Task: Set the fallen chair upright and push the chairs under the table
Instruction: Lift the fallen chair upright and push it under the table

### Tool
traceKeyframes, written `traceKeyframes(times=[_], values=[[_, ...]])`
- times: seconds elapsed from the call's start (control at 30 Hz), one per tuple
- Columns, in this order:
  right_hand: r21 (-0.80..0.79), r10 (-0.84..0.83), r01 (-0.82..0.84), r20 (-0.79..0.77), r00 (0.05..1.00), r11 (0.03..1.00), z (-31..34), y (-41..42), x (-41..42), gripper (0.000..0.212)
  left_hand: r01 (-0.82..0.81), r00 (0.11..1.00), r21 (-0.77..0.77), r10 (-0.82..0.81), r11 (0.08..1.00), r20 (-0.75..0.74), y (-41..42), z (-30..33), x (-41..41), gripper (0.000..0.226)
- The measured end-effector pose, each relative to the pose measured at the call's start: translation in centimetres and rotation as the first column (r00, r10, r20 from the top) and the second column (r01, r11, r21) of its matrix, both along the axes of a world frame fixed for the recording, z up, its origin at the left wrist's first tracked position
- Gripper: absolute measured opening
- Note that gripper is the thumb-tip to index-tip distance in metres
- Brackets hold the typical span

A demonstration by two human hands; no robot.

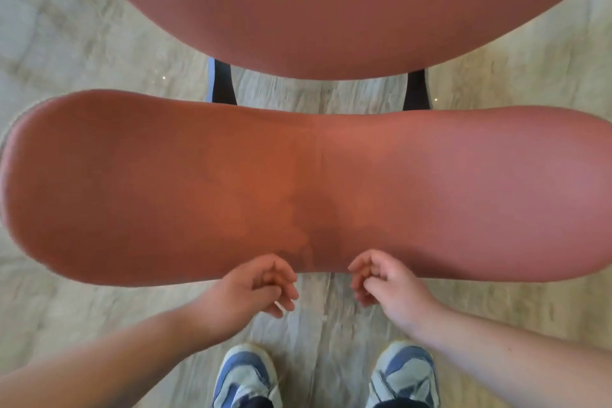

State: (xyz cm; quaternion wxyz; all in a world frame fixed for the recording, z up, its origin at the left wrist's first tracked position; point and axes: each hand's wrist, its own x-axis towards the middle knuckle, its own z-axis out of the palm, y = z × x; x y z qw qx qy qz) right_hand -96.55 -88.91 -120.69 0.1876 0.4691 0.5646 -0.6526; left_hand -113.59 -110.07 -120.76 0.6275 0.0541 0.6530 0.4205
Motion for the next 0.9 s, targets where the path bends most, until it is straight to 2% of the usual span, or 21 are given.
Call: traceKeyframes(times=[0.07,0.17,0.23,0.27,0.37,0.43,0.5,0.63,0.77,0.9], values=[[-0.138,-0.113,0.125,0.089,0.990,0.983,-1.7,0.1,1.0,0.032,-0.103,0.984,-0.085,0.114,0.991,0.136,-1.0,-2.4,-0.2,0.028],[-0.369,-0.389,0.452,0.234,0.891,0.812,-2.3,0.5,2.5,0.024,-0.204,0.920,-0.135,0.237,0.970,0.311,-1.5,-3.8,0.0,0.027],[-0.407,-0.433,0.524,0.298,0.850,0.748,-2.2,0.4,3.0,0.024,-0.272,0.841,-0.185,0.327,0.944,0.431,-1.6,-3.9,1.4,0.025],[-0.408,-0.445,0.541,0.312,0.840,0.735,-2.3,0.3,3.2,0.026,-0.311,0.810,-0.229,0.384,0.922,0.444,-1.6,-4.1,2.1,0.024],[-0.371,-0.530,0.609,0.301,0.793,0.701,-3.3,0.3,3.3,0.033,-0.432,0.726,-0.363,0.557,0.825,0.403,-1.8,-5.5,2.9,0.024],[-0.369,-0.566,0.629,0.276,0.777,0.684,-4.0,0.5,3.5,0.034,-0.506,0.682,-0.396,0.636,0.767,0.361,-1.6,-6.2,2.7,0.028],[-0.375,-0.593,0.648,0.265,0.760,0.663,-4.5,0.6,3.8,0.032,-0.572,0.643,-0.372,0.682,0.731,0.349,-1.3,-6.1,2.4,0.029],[-0.351,-0.651,0.687,0.233,0.722,0.636,-4.5,0.4,3.7,0.044,-0.645,0.585,-0.339,0.727,0.685,0.360,-1.6,-5.4,2.5,0.038],[-0.383,-0.692,0.722,0.242,0.680,0.576,-4.5,0.7,3.8,0.052,-0.735,0.526,-0.302,0.792,0.607,0.311,-2.1,-6.3,2.0,0.033],[-0.395,-0.734,0.754,0.240,0.636,0.524,-5.1,0.9,3.6,0.049,-0.765,0.504,-0.279,0.810,0.580,0.301,-2.2,-6.7,1.6,0.056]])
